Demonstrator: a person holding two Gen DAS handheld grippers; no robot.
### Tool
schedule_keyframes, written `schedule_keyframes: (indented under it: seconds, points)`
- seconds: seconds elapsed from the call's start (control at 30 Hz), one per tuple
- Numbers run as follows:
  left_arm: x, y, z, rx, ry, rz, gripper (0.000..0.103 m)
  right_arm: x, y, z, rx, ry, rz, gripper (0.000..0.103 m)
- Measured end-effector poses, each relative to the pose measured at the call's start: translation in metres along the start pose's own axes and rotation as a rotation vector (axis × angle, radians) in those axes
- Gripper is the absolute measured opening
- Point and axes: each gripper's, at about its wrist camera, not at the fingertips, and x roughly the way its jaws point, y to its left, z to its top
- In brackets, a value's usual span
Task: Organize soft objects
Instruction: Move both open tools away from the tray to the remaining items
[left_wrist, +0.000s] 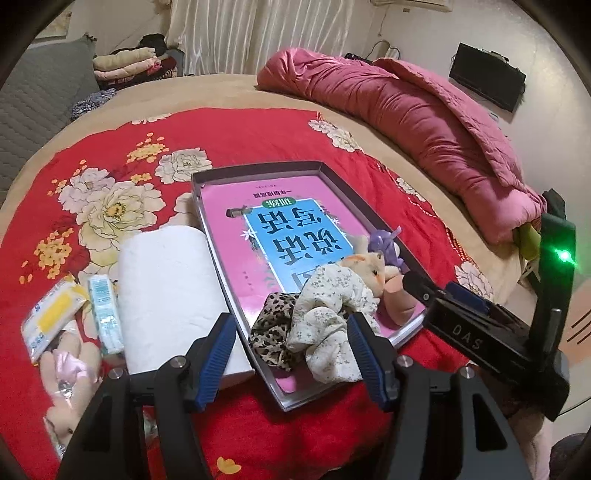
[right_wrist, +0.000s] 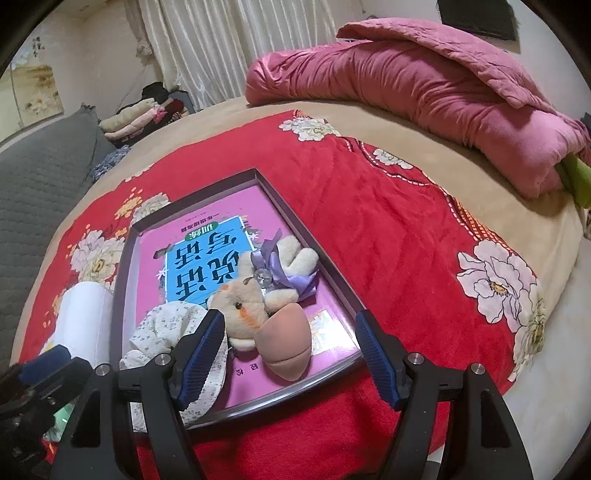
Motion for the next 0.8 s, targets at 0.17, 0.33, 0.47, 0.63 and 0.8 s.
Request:
schedule_keyframes:
  seconds: [0.17,0.33,0.47,0.63,0.8]
  points:
    - [-0.007,0.001,0.0,0.0,0.005,0.029,0.062,-0.007,0.004,0.0,-0.015,-0.028,0.013,0.075]
    - [-0.012,0.005,-0.003,-0.007,0.009,0.047,0.062,-0.02,0.013,0.001,-0.057,-0.081,0.025,0.075]
    - [-0.016,0.009,-0.006,-0.011,0.011,0.05,0.062,-0.025,0.019,0.0,-0.085,-0.101,0.03,0.075]
    - [-0.024,0.013,-0.009,0.0,0.004,0.078,0.062,-0.031,0.023,0.0,-0.09,-0.103,0.035,0.075]
    - [-0.037,0.019,-0.016,-0.007,-0.008,0.075,0.062,-0.044,0.033,0.0,-0.121,-0.12,0.043,0.075]
